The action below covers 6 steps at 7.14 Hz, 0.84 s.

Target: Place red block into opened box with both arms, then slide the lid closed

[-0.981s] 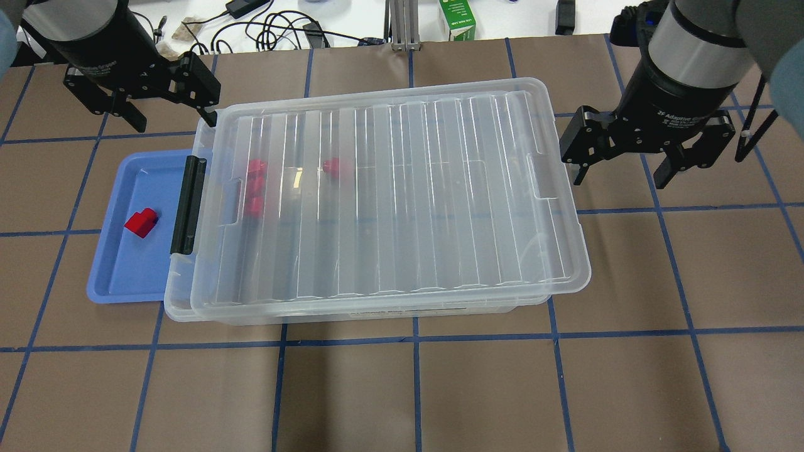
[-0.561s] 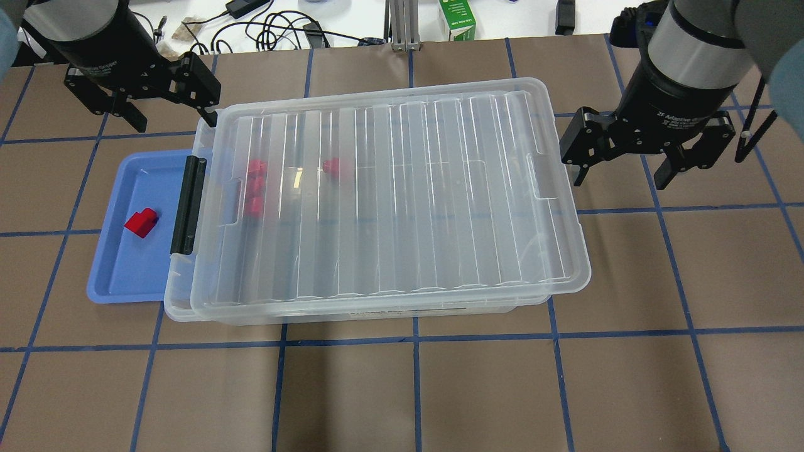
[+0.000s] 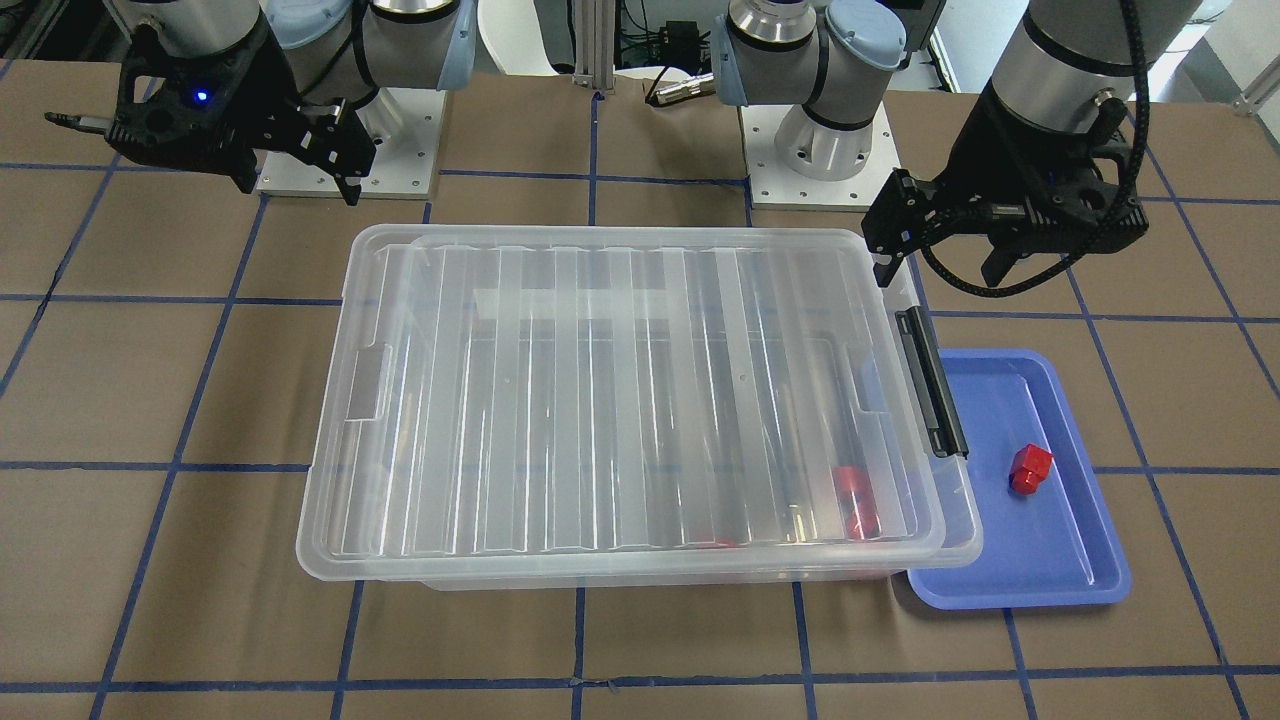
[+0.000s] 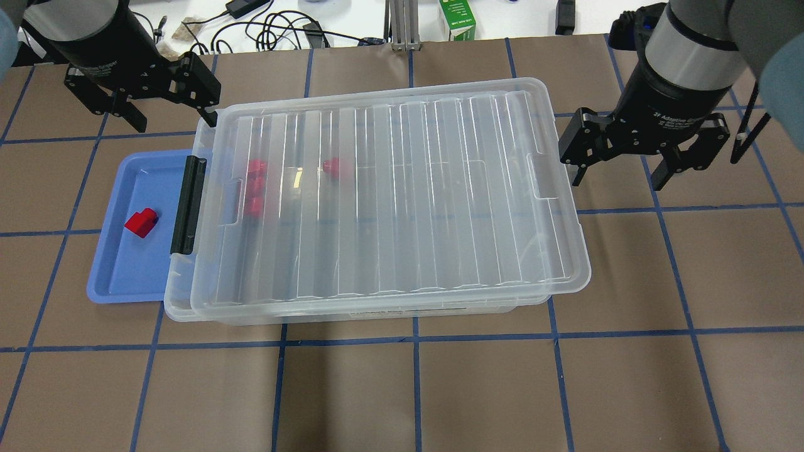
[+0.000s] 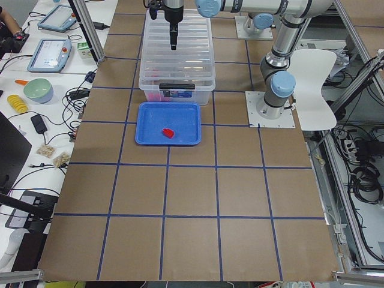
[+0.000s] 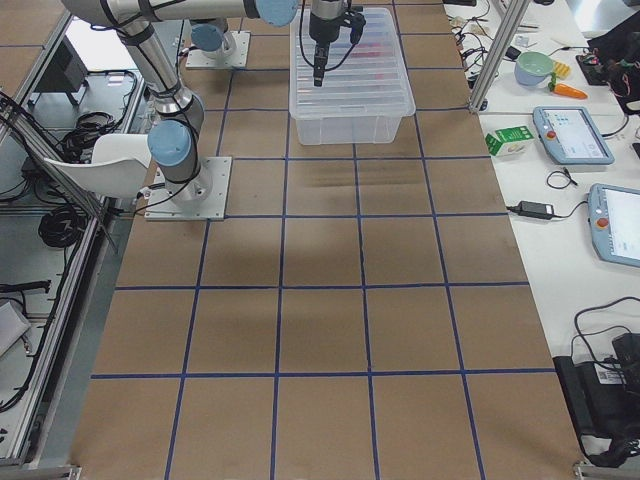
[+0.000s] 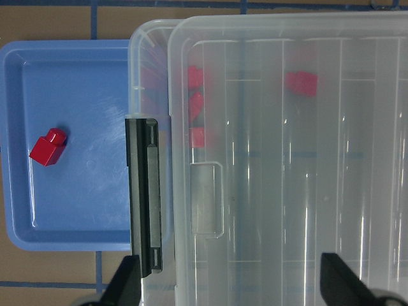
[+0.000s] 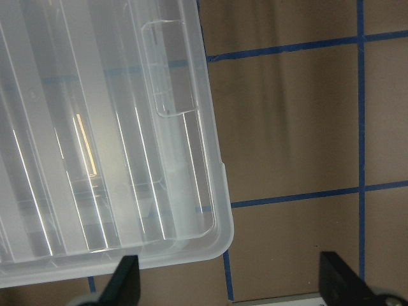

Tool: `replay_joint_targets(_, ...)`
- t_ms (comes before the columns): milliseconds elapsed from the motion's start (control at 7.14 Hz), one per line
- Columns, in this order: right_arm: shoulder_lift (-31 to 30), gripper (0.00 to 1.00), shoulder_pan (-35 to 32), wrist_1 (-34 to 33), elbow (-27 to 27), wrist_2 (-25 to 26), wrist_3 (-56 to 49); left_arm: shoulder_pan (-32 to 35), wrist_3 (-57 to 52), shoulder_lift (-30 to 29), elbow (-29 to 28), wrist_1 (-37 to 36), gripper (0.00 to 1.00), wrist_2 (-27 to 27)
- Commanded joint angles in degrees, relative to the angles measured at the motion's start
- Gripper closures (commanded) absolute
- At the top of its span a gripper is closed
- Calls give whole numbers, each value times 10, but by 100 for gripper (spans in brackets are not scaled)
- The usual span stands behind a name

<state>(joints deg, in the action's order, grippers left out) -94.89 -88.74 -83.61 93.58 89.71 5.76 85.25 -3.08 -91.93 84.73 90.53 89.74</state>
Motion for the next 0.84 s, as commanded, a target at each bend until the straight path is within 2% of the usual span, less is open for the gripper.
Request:
replay_joint_targets(0,46,0,13,-70,8,0,-5,0,0,0,0,0,0,0)
replay_joint_targets(701,140,0,15,-122,9,1,-31,0,0,-1,0,0,0,0)
